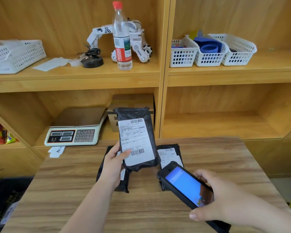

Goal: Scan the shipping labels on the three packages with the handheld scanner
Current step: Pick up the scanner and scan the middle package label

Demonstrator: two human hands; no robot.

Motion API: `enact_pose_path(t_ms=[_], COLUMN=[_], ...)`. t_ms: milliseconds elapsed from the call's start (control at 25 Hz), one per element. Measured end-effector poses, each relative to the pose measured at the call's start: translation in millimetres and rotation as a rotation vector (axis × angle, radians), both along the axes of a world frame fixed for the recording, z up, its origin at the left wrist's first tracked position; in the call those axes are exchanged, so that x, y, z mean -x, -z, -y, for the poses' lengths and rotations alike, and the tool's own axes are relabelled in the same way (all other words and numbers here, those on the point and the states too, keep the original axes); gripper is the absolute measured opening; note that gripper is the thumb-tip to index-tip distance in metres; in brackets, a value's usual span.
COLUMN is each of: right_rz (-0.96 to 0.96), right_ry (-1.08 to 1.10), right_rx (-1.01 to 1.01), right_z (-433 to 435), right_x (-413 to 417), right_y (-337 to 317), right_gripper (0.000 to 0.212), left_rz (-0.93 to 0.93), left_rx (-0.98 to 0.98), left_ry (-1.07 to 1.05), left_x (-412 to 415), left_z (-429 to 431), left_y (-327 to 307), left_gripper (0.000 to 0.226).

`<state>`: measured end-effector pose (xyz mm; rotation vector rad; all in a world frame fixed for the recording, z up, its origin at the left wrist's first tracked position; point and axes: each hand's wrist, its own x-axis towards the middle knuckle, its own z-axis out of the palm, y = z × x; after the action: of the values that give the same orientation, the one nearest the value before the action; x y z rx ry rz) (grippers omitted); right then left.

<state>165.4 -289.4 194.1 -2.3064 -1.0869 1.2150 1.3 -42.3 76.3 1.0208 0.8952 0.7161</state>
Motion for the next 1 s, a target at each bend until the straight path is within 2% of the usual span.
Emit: enact_pose_path(t_ms=[160, 320, 520, 720, 1000], right_rz=[0.015, 0.036, 0.025, -0.002, 0.022], right_ry=[-0.009, 0.008, 0.01, 0.014, 0.051], right_rx=[0.006, -0.019, -0.016, -0.031, -0.063], right_z=[0.7, 1.3, 1.0, 0.0, 6.4], right_x=[2.4, 2.1, 1.9, 2.4, -5.3], right_y=[0.9, 7.0, 15.0, 15.2, 31.9], right_gripper=[0.093, 0.078, 0.08, 0.092, 0.085], left_rz=[-0.012, -0.019, -0.026, -0.018, -0.022], left_rx=[0.011, 0.002, 0.025, 0.046, 0.038], left_ry=[-0.032, -0.059, -0.094, -0.114, -0.106], left_x=[1.0, 1.9, 2.3, 3.7, 3.6], left_z=[0.2, -1.2, -3.6, -2.9, -1.8], left_y=[0.6, 1.2, -0.2, -1.3, 2.9], left_gripper=[0.047, 0.048, 0.045, 0.043, 0.046])
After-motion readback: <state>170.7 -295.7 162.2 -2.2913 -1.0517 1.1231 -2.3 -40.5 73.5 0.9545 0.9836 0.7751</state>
